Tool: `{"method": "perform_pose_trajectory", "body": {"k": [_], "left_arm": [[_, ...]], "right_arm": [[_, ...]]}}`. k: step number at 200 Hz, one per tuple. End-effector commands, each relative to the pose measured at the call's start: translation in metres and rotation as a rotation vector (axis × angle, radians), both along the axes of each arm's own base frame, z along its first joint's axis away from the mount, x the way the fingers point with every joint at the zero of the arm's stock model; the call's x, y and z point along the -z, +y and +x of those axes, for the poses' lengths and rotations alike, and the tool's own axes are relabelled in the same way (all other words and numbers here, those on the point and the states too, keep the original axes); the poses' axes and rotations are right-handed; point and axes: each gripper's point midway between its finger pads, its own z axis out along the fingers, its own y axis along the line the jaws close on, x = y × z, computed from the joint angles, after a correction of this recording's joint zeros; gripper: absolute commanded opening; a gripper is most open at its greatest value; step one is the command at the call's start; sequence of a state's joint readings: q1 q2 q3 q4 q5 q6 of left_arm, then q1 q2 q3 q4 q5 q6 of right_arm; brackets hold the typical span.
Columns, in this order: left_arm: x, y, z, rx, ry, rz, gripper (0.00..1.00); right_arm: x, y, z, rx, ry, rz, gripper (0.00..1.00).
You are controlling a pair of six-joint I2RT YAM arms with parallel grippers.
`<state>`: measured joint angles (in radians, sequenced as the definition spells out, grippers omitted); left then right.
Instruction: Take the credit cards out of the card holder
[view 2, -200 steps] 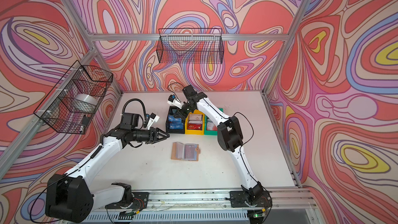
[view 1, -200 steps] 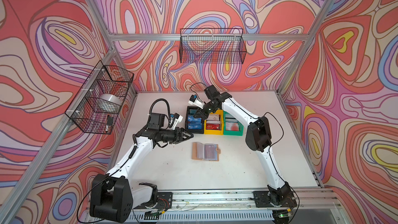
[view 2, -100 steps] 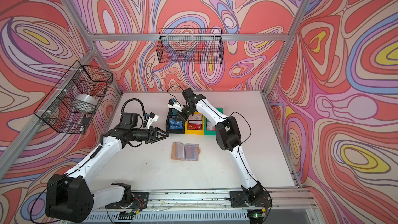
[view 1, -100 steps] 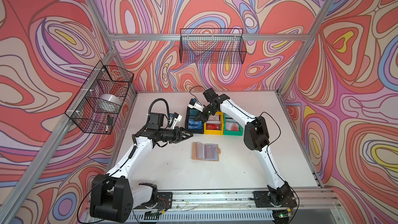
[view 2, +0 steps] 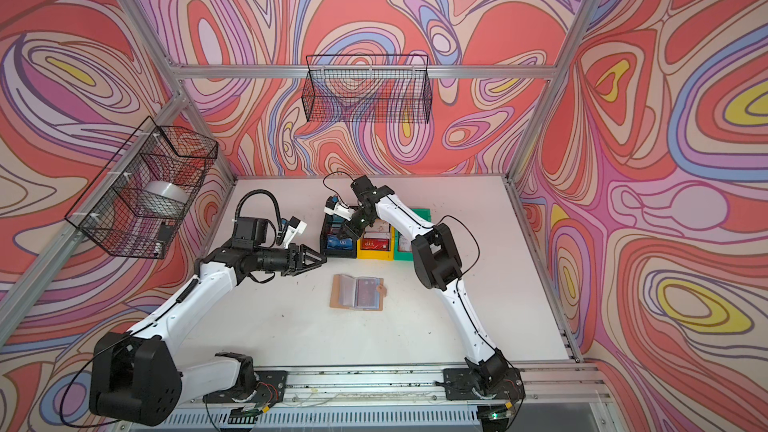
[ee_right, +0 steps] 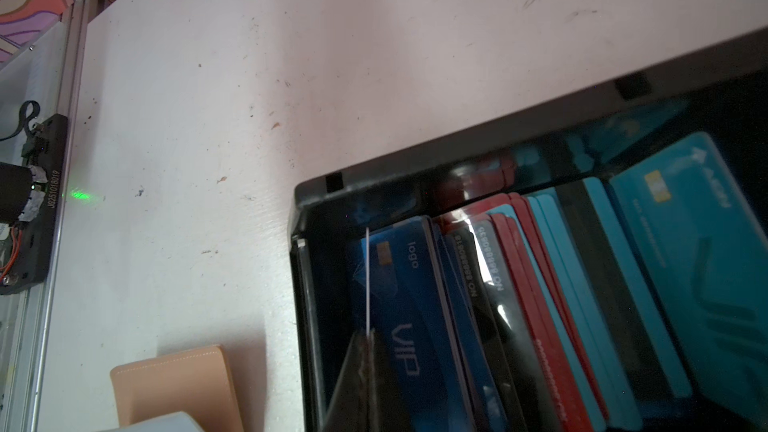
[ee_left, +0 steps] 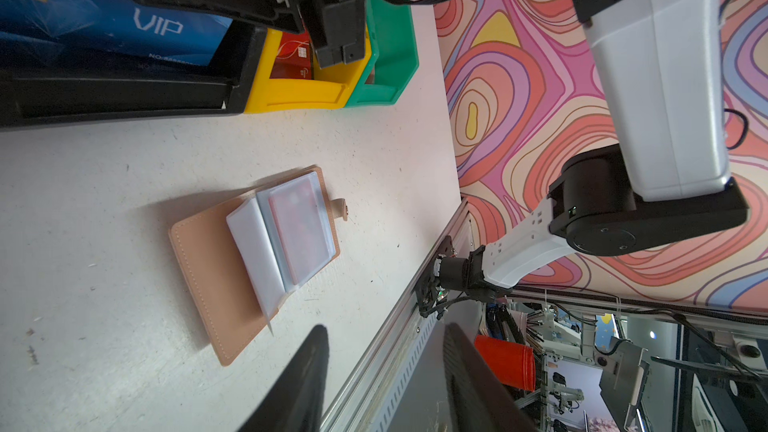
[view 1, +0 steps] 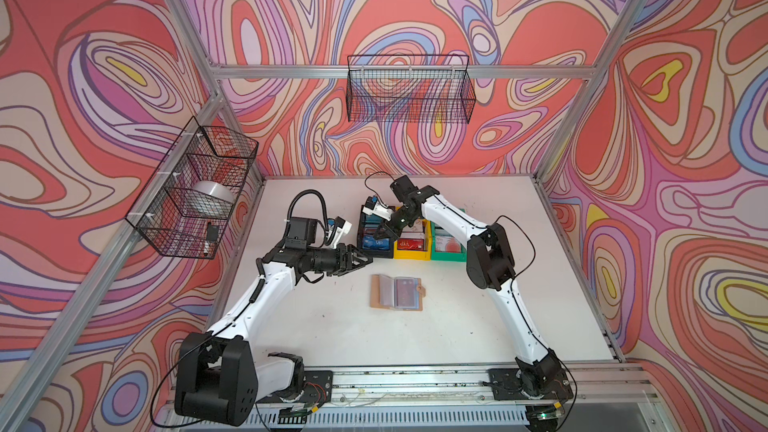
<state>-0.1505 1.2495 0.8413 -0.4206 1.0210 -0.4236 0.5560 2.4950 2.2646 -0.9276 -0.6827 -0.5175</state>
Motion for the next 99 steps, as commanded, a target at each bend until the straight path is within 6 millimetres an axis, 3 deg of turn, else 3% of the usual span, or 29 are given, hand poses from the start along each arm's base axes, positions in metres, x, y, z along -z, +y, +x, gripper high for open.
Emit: {"method": "perform_pose_trajectory", "body": {"k": [1,23,67,99], "left_arm": [[0.0,0.0,0.002,0.001,-0.001,-0.015,0.48],[0.001,0.0,0.003,0.001,0.005,-0.018,0.48],[0.001,-0.001,0.003,0.003,0.004,-0.025,0.48],[0.001,-0.001,0.003,0.004,0.008,-0.027,0.48]], "right_arm": [[0.006,-0.001,-0.005,-0.02,0.025,-0.002,0.0],[0.0,-0.002,-0.004,-0.008,0.004,-0.003,0.0],[-0.022,-0.004,0.001,0.019,-0.051,0.01,0.21],[-0.035,-0.006,0.008,0.051,-0.104,0.012,0.27]]}}
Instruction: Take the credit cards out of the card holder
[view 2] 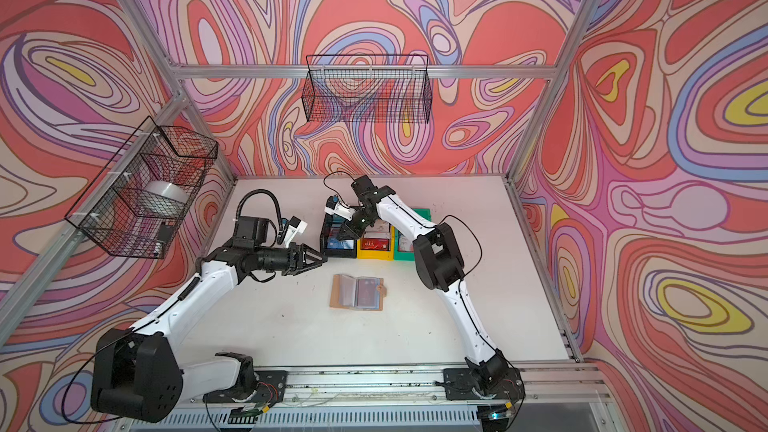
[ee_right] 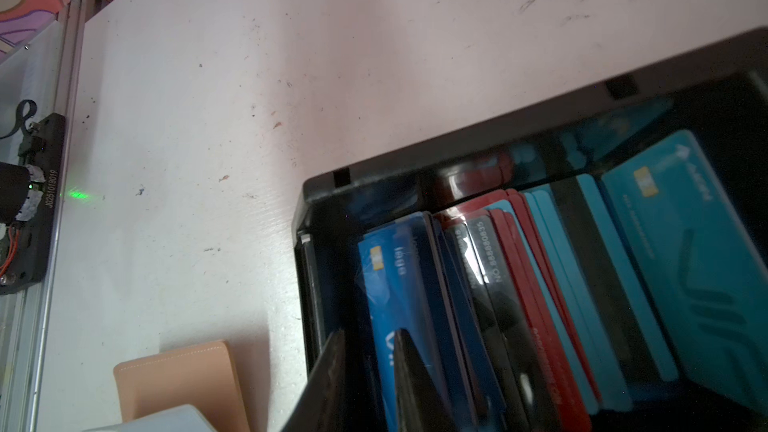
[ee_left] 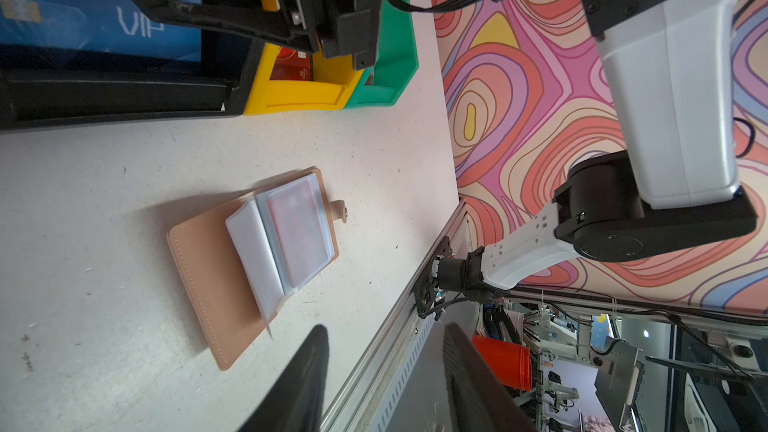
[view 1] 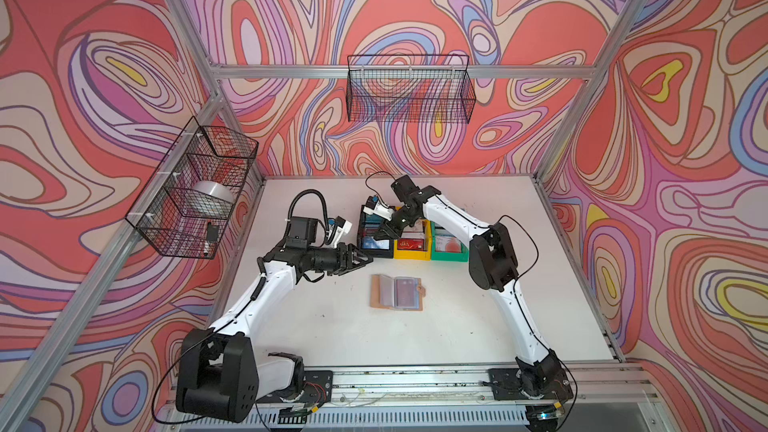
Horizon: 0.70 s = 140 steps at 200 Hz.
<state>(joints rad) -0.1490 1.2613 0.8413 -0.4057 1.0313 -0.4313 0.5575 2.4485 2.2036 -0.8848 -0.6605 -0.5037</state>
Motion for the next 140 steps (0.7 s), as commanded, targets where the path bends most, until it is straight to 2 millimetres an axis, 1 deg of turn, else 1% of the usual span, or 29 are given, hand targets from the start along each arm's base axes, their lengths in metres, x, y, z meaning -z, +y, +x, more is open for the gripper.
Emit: {"method": "perform_pose_trajectory", "body": {"k": [1,18,39,42,44,48,50,58,62,71,83,90,107,110,112,114,129,140], "left_arm": [[0.001,0.0,0.001,0.003,0.002,-0.017,0.48],[0.002,0.0,0.001,0.001,0.007,-0.016,0.48],[0.006,-0.001,0.002,-0.006,0.026,-0.036,0.48],[0.007,-0.002,0.003,-0.009,0.029,-0.041,0.48],[0.007,-0.002,0.003,-0.011,0.033,-0.045,0.49],[0.008,-0.003,0.003,-0.013,0.036,-0.05,0.49],[0.009,-0.003,0.003,-0.016,0.039,-0.052,0.49],[0.014,-0.004,0.002,-0.023,0.067,-0.057,0.49],[0.014,-0.005,0.004,-0.024,0.049,-0.061,0.49],[0.02,-0.008,0.003,-0.022,0.066,-0.051,0.49],[0.028,-0.015,0.0,-0.007,0.086,-0.028,0.48],[0.03,-0.022,-0.003,0.015,0.091,-0.028,0.48],[0.034,-0.036,-0.006,0.04,0.101,-0.034,0.47],[0.035,-0.038,-0.006,0.046,0.102,-0.037,0.47],[0.035,-0.04,-0.006,0.047,0.1,-0.039,0.47],[0.036,-0.041,-0.007,0.05,0.104,-0.041,0.47],[0.042,-0.05,-0.006,0.056,0.115,-0.05,0.46],[0.048,-0.056,-0.006,0.064,0.129,-0.054,0.42]], "right_arm": [[-0.03,-0.003,0.008,0.035,-0.081,0.016,0.27],[-0.041,-0.006,0.013,0.065,-0.133,0.018,0.28],[-0.071,-0.014,0.013,0.13,-0.191,0.043,0.28],[-0.072,-0.015,0.011,0.139,-0.189,0.045,0.28],[-0.08,-0.016,0.011,0.145,-0.202,0.055,0.28],[-0.081,-0.018,0.008,0.154,-0.201,0.061,0.28],[-0.087,-0.019,0.006,0.159,-0.207,0.07,0.28],[-0.096,-0.025,-0.002,0.185,-0.207,0.086,0.28],[-0.102,-0.027,-0.006,0.2,-0.204,0.098,0.28],[-0.106,-0.034,-0.018,0.227,-0.177,0.11,0.28],[-0.105,-0.044,-0.038,0.25,-0.128,0.118,0.27],[-0.103,-0.05,-0.049,0.269,-0.096,0.118,0.26],[-0.091,-0.061,-0.076,0.297,0.01,0.116,0.25],[-0.082,-0.063,-0.08,0.306,0.037,0.105,0.24],[-0.086,-0.065,-0.084,0.309,0.038,0.112,0.24],[-0.086,-0.066,-0.087,0.312,0.047,0.115,0.23],[-0.065,-0.075,-0.104,0.349,0.131,0.099,0.19],[-0.047,-0.082,-0.115,0.373,0.183,0.073,0.15]]}}
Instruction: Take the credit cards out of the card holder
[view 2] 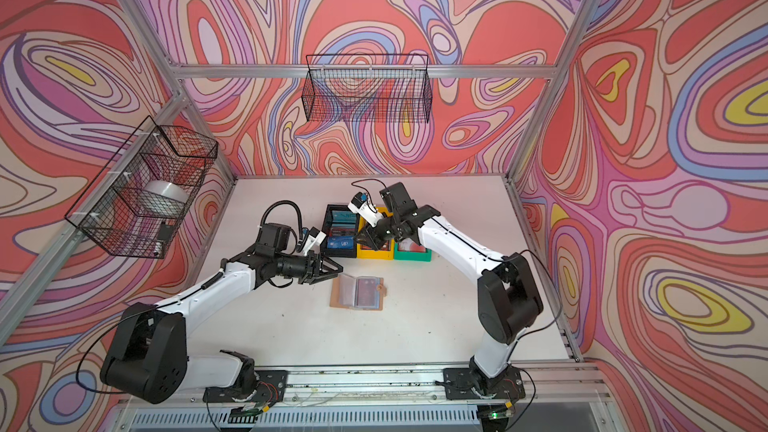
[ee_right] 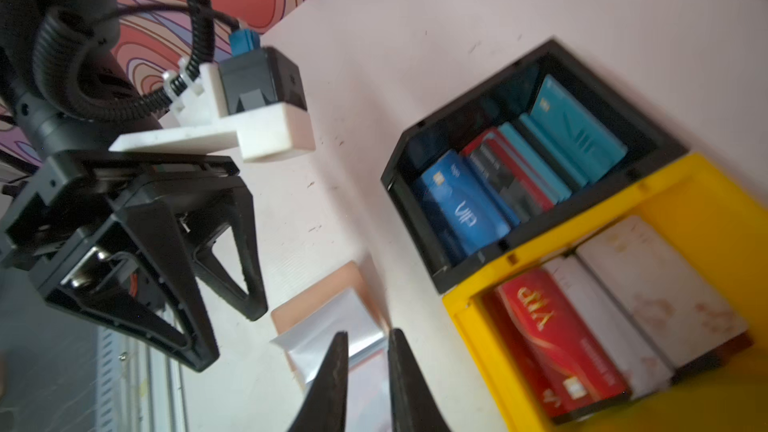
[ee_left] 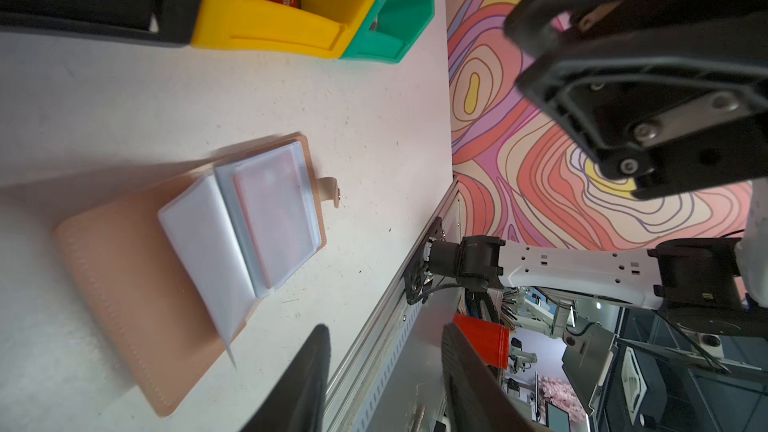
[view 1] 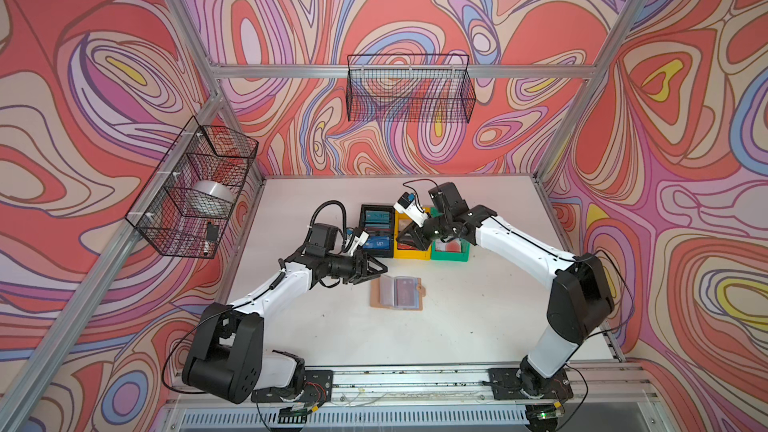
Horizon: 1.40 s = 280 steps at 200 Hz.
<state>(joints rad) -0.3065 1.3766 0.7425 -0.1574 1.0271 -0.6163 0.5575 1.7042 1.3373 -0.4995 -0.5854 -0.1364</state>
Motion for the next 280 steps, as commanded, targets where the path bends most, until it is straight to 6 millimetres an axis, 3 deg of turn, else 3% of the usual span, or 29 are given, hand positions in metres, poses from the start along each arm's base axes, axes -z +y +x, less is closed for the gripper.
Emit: {"method": "perform_pose_trajectory", "body": {"k": [1,37,75,115,124,157,271,280], "left_arm": [[0.008,-0.012,0.008,-0.011,0.002,-0.022,0.42],[0.026,-0.02,0.008,-0.009,0.019,-0.017,0.14],[0.044,-0.023,0.008,-0.033,0.068,0.002,0.0],[0.06,-0.021,0.005,-0.047,0.1,0.046,0.0],[0.064,-0.019,0.005,-0.054,0.108,0.057,0.0],[0.074,-0.017,0.002,-0.059,0.141,0.084,0.0],[0.11,-0.004,-0.011,-0.065,0.234,0.21,0.0],[0.113,-0.002,-0.012,-0.071,0.242,0.225,0.0]], "right_arm": [[0.041,-0.01,-0.021,0.075,0.181,-0.012,0.15],[0.075,-0.023,-0.039,0.131,0.261,-0.029,0.13],[0.098,-0.026,-0.045,0.147,0.328,-0.056,0.13],[0.12,-0.027,-0.046,0.167,0.369,-0.077,0.11],[0.134,-0.029,-0.048,0.174,0.402,-0.101,0.11],[0.145,-0.035,-0.048,0.2,0.407,-0.136,0.1],[0.15,-0.053,-0.047,0.261,0.362,-0.219,0.1],[0.14,-0.054,-0.044,0.268,0.333,-0.208,0.09]]}}
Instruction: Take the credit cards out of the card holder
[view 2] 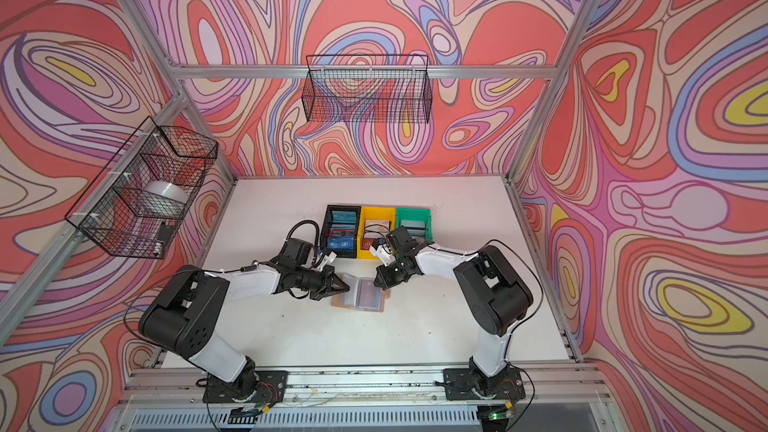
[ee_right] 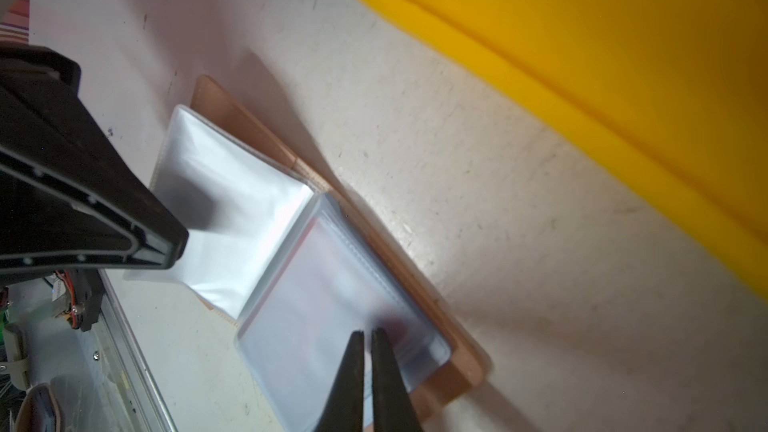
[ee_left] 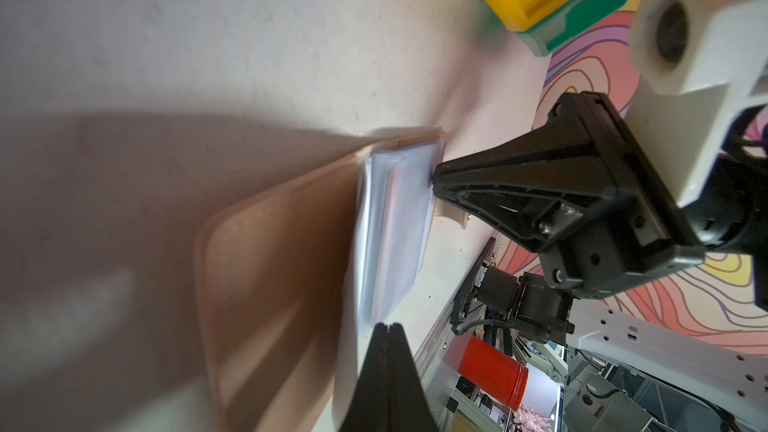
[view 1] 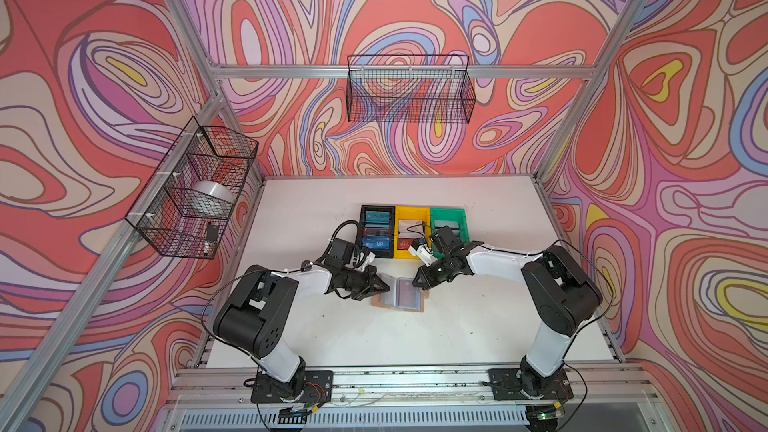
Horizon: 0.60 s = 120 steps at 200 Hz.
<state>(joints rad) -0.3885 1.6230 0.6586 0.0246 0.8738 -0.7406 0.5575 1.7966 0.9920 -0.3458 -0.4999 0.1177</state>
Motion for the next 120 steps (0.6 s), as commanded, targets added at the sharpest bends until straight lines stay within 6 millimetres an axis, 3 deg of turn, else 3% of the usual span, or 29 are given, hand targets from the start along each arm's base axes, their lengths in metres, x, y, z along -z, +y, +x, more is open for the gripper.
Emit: {"method": "perform_pose_trajectory", "body": {"k": [1,57,120], "left_arm": [[0.016,0.007,-0.009,0.002,0.043,0.065,0.0],[0.031,0.014,-0.014,-0.011,0.085,0.121,0.0],[0.032,0.013,-0.013,-0.007,0.087,0.131,0.0]], "right_arm": [[-0.007,-0.011,0.002,0.028,-0.041,-0.037,0.09],[-0.003,-0.012,-0.002,0.021,-0.024,-0.043,0.1],[0.008,-0.002,-0.003,0.009,0.022,-0.004,0.1]]}}
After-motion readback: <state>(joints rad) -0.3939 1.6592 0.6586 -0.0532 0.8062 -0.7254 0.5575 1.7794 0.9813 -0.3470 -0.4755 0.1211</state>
